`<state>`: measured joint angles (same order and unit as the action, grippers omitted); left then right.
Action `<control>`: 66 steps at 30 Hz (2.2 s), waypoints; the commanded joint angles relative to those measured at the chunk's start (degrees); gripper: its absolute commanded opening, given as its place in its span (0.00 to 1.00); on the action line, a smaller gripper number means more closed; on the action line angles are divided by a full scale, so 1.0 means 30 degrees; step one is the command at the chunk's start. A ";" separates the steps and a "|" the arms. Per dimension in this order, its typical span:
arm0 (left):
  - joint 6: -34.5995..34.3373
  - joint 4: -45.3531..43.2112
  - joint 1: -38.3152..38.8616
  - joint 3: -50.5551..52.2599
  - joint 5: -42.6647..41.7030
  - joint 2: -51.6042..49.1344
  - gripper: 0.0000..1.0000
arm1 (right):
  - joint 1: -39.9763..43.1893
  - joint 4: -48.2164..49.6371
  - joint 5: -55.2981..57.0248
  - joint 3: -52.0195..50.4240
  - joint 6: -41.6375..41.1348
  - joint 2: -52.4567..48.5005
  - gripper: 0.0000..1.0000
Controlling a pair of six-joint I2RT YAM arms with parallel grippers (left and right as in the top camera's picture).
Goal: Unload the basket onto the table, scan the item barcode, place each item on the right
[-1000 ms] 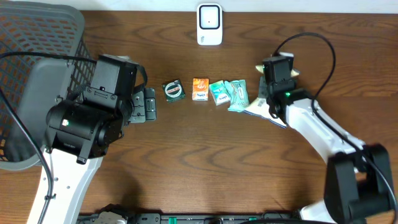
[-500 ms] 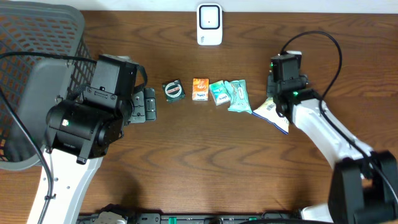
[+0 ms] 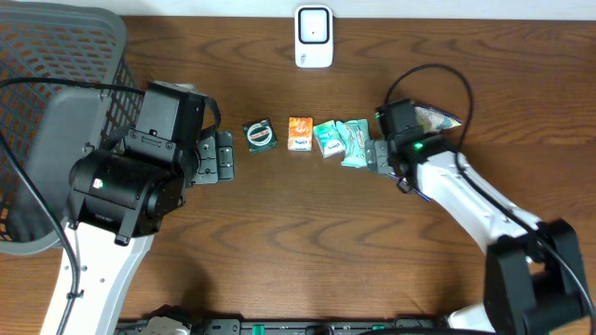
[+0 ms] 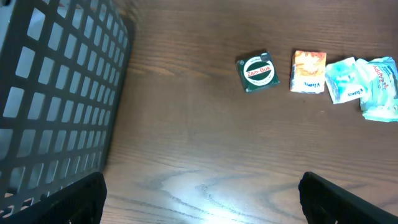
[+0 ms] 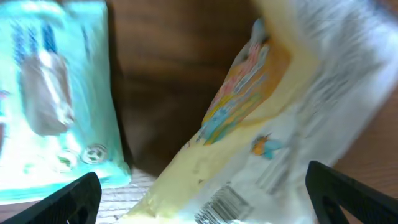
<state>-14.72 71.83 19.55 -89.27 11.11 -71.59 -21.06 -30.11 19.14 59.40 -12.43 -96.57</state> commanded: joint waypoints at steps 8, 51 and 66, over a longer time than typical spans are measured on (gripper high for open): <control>0.0175 0.0058 -0.0095 -0.0153 0.0321 -0.0087 0.98 | -0.1275 -0.1610 0.4816 0.0058 -0.2448 -0.1705 0.99; 0.0182 0.0058 -0.0095 -0.0153 0.0321 -0.0087 0.98 | 0.1115 0.0576 -0.7074 0.2069 0.0175 0.1326 0.01; 0.0175 0.0058 -0.0095 -0.0153 0.0321 -0.0087 0.98 | 0.8947 0.3286 -2.5004 0.0918 0.0583 -0.0539 0.01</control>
<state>-14.72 71.83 19.55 -89.27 11.11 -71.59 2.92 -20.75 -40.27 63.66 -11.84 -95.37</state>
